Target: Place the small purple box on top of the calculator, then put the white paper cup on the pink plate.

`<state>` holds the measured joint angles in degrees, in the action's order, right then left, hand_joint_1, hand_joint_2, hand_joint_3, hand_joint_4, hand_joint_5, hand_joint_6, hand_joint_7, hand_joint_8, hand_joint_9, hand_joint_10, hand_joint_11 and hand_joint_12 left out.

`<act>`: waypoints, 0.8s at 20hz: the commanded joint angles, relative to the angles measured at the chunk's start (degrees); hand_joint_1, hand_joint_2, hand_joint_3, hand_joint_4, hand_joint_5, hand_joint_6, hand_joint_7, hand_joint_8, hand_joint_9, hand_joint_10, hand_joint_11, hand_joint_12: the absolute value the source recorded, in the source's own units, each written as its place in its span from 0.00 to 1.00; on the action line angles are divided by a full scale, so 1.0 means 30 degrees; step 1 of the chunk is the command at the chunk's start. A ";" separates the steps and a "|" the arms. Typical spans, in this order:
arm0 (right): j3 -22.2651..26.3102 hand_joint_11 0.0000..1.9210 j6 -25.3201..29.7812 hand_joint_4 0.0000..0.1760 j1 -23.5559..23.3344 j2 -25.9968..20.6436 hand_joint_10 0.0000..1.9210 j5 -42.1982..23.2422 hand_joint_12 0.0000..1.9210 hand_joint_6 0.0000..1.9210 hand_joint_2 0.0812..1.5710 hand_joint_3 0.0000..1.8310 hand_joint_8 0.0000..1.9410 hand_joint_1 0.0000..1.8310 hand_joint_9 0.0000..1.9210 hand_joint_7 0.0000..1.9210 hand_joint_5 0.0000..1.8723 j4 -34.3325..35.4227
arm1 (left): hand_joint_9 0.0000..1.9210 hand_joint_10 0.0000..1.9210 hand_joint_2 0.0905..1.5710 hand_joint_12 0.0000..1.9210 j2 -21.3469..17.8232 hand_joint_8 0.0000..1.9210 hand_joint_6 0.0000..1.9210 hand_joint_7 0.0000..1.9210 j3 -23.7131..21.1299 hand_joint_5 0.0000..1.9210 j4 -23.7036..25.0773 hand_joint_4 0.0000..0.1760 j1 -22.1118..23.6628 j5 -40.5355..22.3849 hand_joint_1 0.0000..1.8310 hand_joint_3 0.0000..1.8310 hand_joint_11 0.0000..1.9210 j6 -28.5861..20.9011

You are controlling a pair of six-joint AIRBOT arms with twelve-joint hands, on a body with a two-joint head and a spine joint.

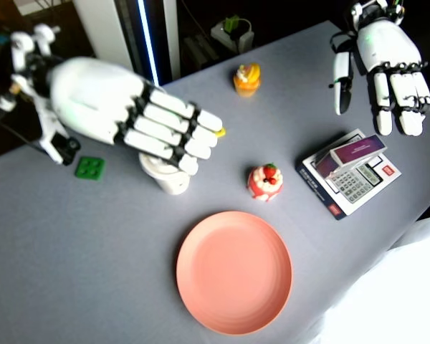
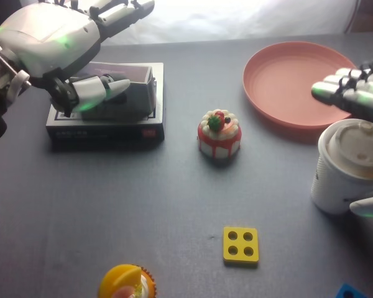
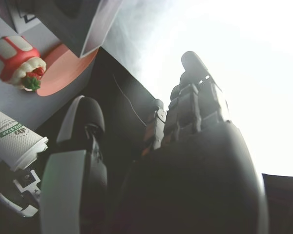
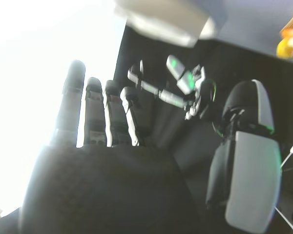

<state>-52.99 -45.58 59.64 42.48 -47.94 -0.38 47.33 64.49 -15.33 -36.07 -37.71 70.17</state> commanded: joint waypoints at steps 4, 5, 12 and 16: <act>-0.0352 0.00 0.0145 0.03 -0.0458 0.0403 0.00 -0.1315 0.00 0.00 0.58 0.00 0.00 0.42 0.00 0.00 0.00 0.0376 | 0.04 0.01 0.81 0.64 -0.0089 0.00 0.00 0.00 -0.0054 0.04 0.0434 0.47 0.0268 -0.2148 0.39 0.00 0.00 0.0005; -0.0405 0.01 0.0145 0.01 -0.0463 0.0470 0.00 -0.1213 0.01 0.00 0.58 0.00 0.00 0.43 0.00 0.00 0.00 0.0376 | 0.04 0.01 0.81 0.61 -0.0082 0.00 0.00 0.00 -0.0054 0.04 0.0434 0.46 0.0274 -0.2171 0.40 0.00 0.00 0.0005; -0.0552 0.06 0.0145 0.00 -0.0859 0.0588 0.80 -0.1141 1.00 0.47 0.67 0.00 0.47 0.64 0.07 0.11 0.05 0.0397 | 0.08 0.02 0.81 0.70 -0.0088 0.00 0.00 0.01 -0.0079 0.05 0.0405 0.54 0.0205 -0.2285 0.39 0.00 0.00 0.0003; -0.0575 0.13 0.0146 0.00 -0.1181 0.0531 0.86 -0.1784 1.00 0.52 0.66 0.00 0.63 0.69 0.10 0.08 0.07 0.0376 | 0.07 0.01 0.81 0.66 -0.0105 0.00 0.00 0.00 -0.0093 0.05 0.0348 0.52 0.0104 -0.2337 0.40 0.00 0.00 0.0001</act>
<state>-54.46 -45.21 56.80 44.16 -45.60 -0.03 47.33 64.38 -15.00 -36.53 -37.76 70.19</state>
